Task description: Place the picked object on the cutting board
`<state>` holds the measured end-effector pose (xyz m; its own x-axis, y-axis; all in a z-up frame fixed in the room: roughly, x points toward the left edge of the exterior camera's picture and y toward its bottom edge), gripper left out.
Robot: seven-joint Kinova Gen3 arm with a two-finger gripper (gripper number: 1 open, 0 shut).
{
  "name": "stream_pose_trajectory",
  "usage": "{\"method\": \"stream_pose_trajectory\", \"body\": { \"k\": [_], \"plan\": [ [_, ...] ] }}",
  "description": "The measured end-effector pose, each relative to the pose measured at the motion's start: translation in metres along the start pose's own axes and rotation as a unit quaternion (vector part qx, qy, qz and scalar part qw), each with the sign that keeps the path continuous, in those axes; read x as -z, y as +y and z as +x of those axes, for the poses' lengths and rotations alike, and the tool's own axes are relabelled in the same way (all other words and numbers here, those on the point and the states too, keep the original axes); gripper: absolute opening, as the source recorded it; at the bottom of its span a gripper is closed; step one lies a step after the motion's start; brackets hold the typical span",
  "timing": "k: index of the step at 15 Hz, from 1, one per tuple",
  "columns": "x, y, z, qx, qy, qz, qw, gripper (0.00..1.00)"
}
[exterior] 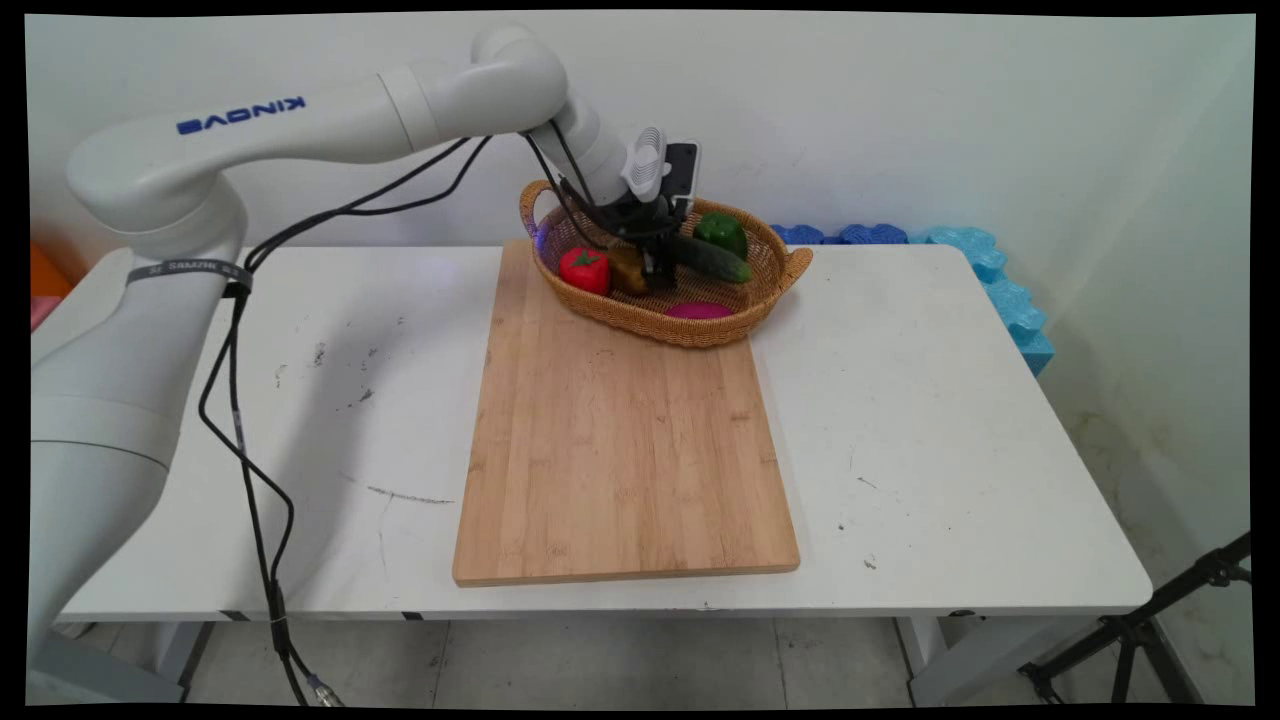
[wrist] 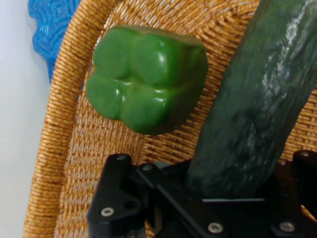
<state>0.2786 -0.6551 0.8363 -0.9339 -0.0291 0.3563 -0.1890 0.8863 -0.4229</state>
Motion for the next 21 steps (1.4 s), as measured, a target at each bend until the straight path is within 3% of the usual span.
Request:
{"method": "stream_pose_trajectory", "body": {
  "k": [11,17,21],
  "plan": [
    [0.078,0.019,0.007,-0.027,0.018,0.0,0.9995,0.0],
    [0.114,0.038,0.015,-0.012,0.027,-0.002,0.9996,0.0],
    [0.144,0.065,0.021,0.022,0.03,-0.009,0.9993,0.0]
  ]
}}
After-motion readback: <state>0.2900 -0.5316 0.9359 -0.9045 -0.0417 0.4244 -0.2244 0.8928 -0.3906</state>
